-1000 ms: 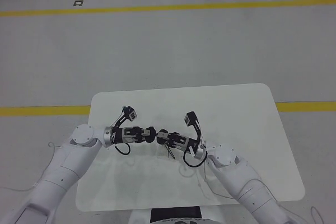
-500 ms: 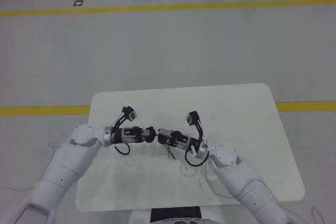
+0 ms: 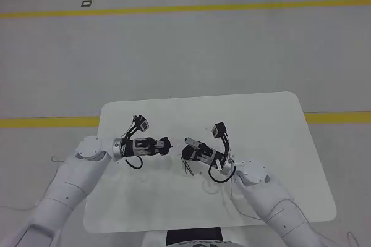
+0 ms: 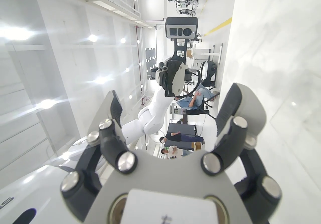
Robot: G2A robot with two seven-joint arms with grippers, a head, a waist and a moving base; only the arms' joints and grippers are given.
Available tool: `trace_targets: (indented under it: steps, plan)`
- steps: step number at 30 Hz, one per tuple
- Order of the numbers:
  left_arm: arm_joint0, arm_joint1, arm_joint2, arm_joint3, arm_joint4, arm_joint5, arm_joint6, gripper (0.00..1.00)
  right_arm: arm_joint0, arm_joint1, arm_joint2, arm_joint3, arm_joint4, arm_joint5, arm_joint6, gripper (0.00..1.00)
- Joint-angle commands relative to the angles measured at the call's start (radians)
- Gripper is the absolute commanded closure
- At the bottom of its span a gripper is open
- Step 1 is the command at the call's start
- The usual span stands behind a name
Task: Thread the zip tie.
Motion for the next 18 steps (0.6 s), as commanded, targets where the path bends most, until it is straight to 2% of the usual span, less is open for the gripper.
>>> trace_targets:
  steps: [1, 3, 5, 6, 9, 13, 18]
  plan:
    - [0.0, 0.0, 0.0, 0.0, 0.0, 0.0, 0.0, 1.0, 0.0, 0.0, 0.0, 0.0, 0.0, 0.0, 0.0, 0.0]
    - [0.001, 0.0, 0.001, 0.0, 0.001, 0.002, 0.007, 1.0, 0.0, 0.0, 0.0, 0.0, 0.0, 0.0, 0.0, 0.0]
    - [0.005, -0.002, -0.002, 0.003, -0.011, 0.002, 0.05, 1.0, 0.0, 0.0, 0.0, 0.0, 0.0, 0.0, 0.0, 0.0]
    - [0.004, -0.003, -0.005, 0.004, -0.014, 0.0, 0.051, 1.0, 0.0, 0.0, 0.0, 0.0, 0.0, 0.0, 0.0, 0.0]
    - [0.002, -0.003, -0.028, 0.013, -0.035, 0.0, 0.022, 1.0, 0.0, 0.0, 0.0, 0.0, 0.0, 0.0, 0.0, 0.0]
    - [0.01, -0.007, -0.071, 0.017, 0.003, 0.0, -0.003, 1.0, 0.0, 0.0, 0.0, 0.0, 0.0, 0.0, 0.0, 0.0]
    - [0.024, -0.026, -0.127, 0.021, 0.021, 0.0, -0.055, 1.0, 0.0, 0.0, 0.0, 0.0, 0.0, 0.0, 0.0, 0.0]
